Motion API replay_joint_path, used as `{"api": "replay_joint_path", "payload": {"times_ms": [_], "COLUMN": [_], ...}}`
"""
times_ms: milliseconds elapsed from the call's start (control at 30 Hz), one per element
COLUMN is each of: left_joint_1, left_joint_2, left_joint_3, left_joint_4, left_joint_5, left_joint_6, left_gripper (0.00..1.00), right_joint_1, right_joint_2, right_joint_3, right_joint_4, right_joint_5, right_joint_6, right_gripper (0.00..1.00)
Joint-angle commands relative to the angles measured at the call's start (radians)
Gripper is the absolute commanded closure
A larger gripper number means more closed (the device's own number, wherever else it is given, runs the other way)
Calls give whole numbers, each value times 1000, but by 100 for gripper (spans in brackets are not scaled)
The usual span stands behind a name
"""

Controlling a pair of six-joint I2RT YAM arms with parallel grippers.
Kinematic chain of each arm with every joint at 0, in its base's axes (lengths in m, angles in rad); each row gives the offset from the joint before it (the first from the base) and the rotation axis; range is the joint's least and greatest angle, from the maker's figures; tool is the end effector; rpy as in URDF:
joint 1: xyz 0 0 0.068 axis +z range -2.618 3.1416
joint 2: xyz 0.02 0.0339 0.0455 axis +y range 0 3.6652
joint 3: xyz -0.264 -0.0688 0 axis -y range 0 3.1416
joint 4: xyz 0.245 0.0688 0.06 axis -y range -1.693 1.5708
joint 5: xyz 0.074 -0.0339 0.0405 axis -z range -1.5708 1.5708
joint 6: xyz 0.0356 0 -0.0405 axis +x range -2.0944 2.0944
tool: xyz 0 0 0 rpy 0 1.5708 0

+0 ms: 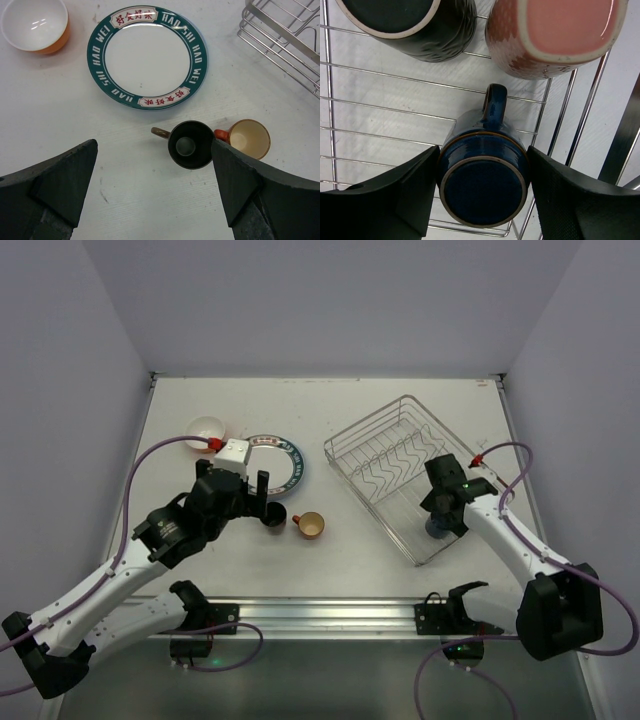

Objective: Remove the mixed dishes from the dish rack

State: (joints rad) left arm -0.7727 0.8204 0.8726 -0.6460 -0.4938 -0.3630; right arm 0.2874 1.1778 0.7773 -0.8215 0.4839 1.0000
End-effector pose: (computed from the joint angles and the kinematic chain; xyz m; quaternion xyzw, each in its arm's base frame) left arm 0.1327 -0.1058 0.3204 0.0619 0.8617 -0.0628 0.4997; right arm 0.2003 0.0419 0.2179 0.3725 0.8816 -0.0876 0.2764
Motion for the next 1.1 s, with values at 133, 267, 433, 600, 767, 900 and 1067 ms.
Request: {"api": "replay_joint_path", "payload": {"times_ms": [133,267,433,600,767,900,1067], "left_joint_1": [4,4,4,4,4,4,4], "left_joint_2": [-7,-6,0,2,11,17,29], "left_joint_3": [5,6,8,8,6,8,38], "left_joint_4": [29,28,23,20,19,17,3], "left_joint_5": [-23,-31,-31,-37,-35,-38,-42], "left_joint_6": [4,4,1,1,-1,-2,-4], "left_gripper": [0,0,0,0,0,0,0], "right_joint_1": [-2,-1,-1,-2,-1,-1,-2], "right_joint_2": [-12,5,11,2,-7,-49,-160], "right_joint_3": [-30,-35,-46,-61,-64,-46,-7], "right_joint_4": [48,55,61,79,84,67,61], "right_joint_5": [-1,-24,-33,-38,-36,-30,-77], "right_joint_6": [-1,-8,-4,-8,-11,-26,-73], "right_gripper": [35,35,21,21,46,65,100]}}
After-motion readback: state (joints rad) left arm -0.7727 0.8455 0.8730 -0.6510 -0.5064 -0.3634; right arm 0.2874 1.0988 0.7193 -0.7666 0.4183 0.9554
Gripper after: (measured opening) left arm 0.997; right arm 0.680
